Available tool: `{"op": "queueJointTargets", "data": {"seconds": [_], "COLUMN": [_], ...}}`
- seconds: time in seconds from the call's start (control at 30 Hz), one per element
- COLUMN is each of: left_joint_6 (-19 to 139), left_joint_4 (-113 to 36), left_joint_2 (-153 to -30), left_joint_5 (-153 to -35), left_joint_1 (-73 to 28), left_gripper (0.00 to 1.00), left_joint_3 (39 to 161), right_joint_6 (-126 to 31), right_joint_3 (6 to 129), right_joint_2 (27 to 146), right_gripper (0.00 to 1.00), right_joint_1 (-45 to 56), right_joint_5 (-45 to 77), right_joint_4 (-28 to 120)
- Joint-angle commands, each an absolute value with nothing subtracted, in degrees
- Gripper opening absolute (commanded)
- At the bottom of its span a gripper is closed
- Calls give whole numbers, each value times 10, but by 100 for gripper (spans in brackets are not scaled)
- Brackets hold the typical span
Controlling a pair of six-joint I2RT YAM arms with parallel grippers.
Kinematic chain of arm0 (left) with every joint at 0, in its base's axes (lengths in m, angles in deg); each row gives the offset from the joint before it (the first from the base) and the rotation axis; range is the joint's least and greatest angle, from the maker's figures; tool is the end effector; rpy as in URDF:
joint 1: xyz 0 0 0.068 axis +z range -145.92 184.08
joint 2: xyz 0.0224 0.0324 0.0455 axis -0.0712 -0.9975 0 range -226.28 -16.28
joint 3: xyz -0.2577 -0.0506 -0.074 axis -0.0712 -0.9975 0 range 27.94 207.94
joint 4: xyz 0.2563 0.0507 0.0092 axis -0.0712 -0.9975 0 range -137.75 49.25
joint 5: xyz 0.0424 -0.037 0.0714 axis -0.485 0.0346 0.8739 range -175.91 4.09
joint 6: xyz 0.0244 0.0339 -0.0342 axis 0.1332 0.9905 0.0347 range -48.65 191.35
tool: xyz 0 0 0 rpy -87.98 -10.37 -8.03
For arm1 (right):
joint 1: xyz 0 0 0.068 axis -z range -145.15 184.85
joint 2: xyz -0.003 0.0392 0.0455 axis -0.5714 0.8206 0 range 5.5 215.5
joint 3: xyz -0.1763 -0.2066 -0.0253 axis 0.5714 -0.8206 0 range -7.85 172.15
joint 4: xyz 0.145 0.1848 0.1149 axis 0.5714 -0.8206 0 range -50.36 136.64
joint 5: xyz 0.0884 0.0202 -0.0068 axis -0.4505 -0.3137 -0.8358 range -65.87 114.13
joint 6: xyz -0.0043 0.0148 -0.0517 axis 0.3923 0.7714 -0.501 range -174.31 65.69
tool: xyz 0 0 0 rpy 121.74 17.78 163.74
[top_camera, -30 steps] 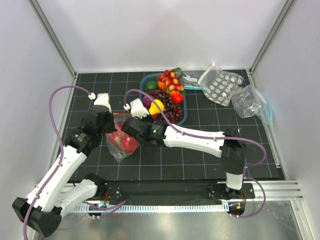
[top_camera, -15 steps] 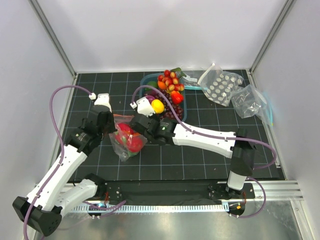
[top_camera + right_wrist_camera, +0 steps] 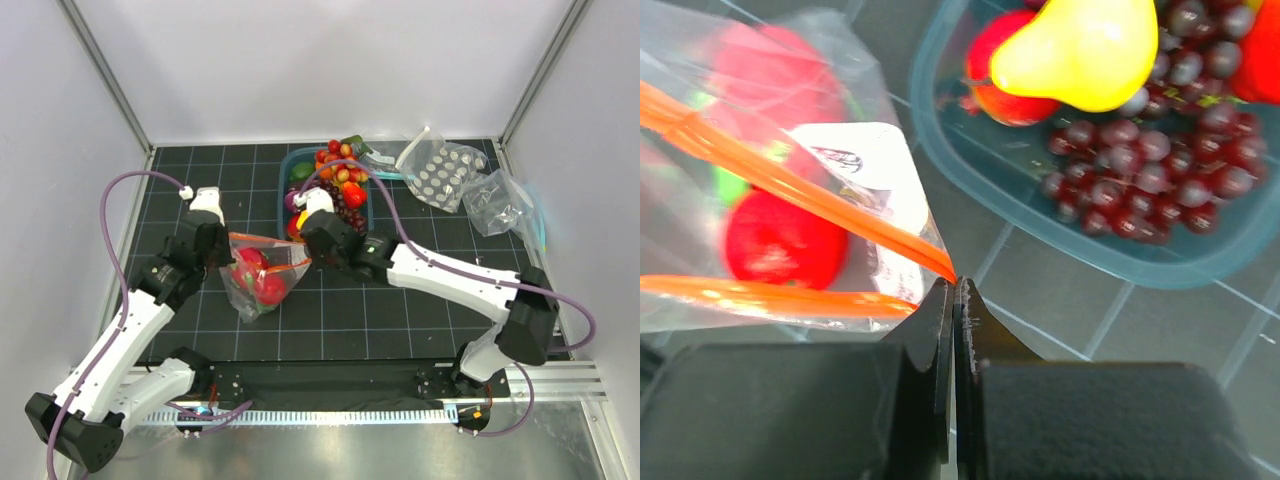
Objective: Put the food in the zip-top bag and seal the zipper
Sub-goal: Adjust the zipper food storage bag at the center of the board.
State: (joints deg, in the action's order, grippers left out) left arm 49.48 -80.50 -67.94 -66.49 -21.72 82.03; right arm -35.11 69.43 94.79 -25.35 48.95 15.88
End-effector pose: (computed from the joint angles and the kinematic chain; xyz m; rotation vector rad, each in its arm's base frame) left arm 0.1709 -0.0694 0.3257 -0.1094 2.1784 -0.0946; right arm 0.1854 0.2936 0.3128 -0.5818 2.1698 0.2459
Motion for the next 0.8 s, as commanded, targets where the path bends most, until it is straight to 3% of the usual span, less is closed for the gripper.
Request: {"op": "queueJointTargets", "data": {"seconds": [0.0, 0.17, 0.43, 0.77], "left_joint_6": [499, 499, 501, 503], "left_joint_4": [-800, -793, -774, -752], "left_joint_2": [-678, -676, -666, -635], "left_joint_5": [-652, -681, -757, -822], "left_joint_1": [-213, -213, -213, -213], "left_gripper": [0, 0, 0, 0], "left_joint_3": [838, 836, 833, 829], "right_joint_6": [-363, -342, -285, -248], "right_joint_3": [635, 540, 472, 459], "right_joint_2": [878, 809, 794, 827], "right_gripper": [1, 1, 1, 5], "right_joint_1": [-211, -161, -154, -152], "right_joint_5": [380, 259, 219, 166], "right_joint_4": [246, 381, 543, 634]}}
